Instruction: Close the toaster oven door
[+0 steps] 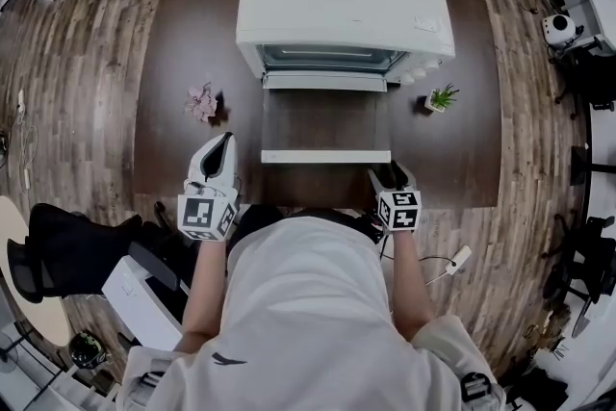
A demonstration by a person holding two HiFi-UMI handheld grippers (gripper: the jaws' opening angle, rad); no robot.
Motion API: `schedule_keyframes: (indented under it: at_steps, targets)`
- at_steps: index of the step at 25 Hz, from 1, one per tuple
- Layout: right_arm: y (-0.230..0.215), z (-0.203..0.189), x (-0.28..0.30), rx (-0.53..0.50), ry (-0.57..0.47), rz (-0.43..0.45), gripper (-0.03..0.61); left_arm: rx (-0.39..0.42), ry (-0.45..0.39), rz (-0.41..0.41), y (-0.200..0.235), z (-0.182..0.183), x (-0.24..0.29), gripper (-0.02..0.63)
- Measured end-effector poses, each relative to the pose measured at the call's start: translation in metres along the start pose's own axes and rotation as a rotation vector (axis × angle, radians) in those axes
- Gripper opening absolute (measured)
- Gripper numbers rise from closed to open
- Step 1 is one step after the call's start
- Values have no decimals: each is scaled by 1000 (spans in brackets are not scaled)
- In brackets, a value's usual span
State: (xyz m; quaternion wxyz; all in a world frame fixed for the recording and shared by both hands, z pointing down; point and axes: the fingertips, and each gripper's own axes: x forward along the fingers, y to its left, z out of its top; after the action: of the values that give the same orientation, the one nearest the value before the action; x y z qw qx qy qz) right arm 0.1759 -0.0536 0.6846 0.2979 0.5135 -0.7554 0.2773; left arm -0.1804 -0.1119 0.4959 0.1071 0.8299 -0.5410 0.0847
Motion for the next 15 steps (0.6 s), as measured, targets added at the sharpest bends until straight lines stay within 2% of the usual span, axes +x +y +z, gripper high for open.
schedule_keyframes:
  at_steps: [2, 3, 11, 15]
  targets:
    - [-1, -4, 12, 14, 9, -5, 258, 0, 0, 2, 0, 0, 0, 3]
    - [-1, -2, 16, 5, 5, -10, 214, -1, -2, 4, -1, 1, -1, 3]
    - [12, 11, 11, -170, 1, 32, 123, -4, -14, 15, -2, 3, -4, 3]
    - [14, 38, -11, -124, -124, 49, 103, -2, -18, 19, -2, 4, -6, 3]
